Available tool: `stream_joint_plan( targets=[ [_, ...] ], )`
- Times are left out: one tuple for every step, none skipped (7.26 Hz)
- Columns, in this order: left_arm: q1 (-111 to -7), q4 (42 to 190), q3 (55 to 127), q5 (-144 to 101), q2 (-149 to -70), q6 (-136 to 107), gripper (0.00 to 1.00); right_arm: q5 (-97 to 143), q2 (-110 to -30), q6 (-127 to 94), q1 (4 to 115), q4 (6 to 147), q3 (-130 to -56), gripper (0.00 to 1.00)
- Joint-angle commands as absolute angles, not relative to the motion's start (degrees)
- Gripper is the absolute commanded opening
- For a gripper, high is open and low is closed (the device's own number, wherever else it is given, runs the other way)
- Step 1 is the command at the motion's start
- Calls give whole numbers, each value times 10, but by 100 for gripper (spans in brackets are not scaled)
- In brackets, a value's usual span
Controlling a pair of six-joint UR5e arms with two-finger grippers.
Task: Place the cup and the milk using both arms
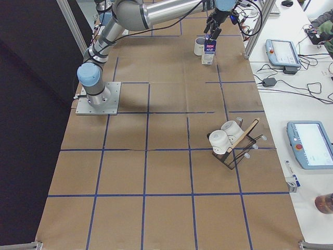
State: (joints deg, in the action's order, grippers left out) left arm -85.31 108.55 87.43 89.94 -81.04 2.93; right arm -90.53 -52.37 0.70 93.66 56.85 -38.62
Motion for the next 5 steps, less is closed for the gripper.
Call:
stream_joint_plan(
  targets=[
    [-853, 1085, 875, 899, -810, 30, 100, -911, -593, 9, 927, 579, -501, 88],
    [-853, 1085, 875, 899, -810, 30, 100, -913, -653, 10, 920, 606, -576, 89],
    [-853, 1085, 875, 899, -810, 30, 100, -912, -714, 10, 906, 648, -663, 89],
    [-852, 1085, 875, 899, -810, 30, 100, -911, -777, 10, 895, 739, -763, 99],
    [-852, 1085, 875, 899, -810, 30, 100, -913, -839, 2, 894, 841, -856, 100]
  ],
)
